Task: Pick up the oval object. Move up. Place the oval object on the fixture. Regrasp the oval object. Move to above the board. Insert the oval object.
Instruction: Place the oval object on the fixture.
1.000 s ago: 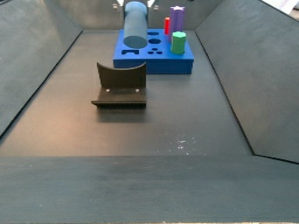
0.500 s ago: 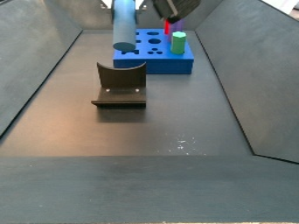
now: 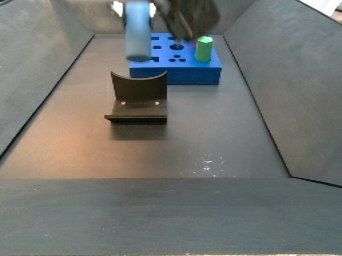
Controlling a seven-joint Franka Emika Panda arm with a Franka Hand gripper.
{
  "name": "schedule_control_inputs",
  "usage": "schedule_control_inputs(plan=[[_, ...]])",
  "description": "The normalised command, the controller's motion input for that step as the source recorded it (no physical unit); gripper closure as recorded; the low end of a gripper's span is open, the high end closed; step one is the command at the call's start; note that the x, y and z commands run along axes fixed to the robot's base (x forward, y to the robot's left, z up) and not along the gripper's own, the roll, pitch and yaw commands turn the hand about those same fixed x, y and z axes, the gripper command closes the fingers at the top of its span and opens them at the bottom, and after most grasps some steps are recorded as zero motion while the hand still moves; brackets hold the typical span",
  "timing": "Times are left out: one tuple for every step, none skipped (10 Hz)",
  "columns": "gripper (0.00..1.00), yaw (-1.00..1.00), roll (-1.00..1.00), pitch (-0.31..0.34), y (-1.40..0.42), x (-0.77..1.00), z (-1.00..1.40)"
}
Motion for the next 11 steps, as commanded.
schedule_control_inputs(plan=[[1.0,-0.06,-1.0,0.15,0.14,0.14,-1.0],[1.0,-0.09,-0.88,0.17,0.13,0.15,-1.0],[1.0,-0.11,-0.73,0.167,0.14,0.16,-1.0],[1.0,-0.15,-0.52,0.145,0.14,0.17,-1.0],[1.0,-0.17,-0.36,0.124,0.14,0.18,-1.0],[1.0,-0.17,-0.24,0.098,0.14,0.19,-1.0],[1.0,-0.18,-0.18,0.059,0.13,0.18,-0.92],[1.0,-0.18,-0.17,0.032,0.11,0.15,-0.72],[1.0,-0.16,-0.17,0.008,0.08,0.12,-0.48],[1.0,-0.15,-0.17,-0.01,0.07,0.11,-0.32],[1.0,-0.12,-0.15,-0.029,0.06,0.08,-0.2]])
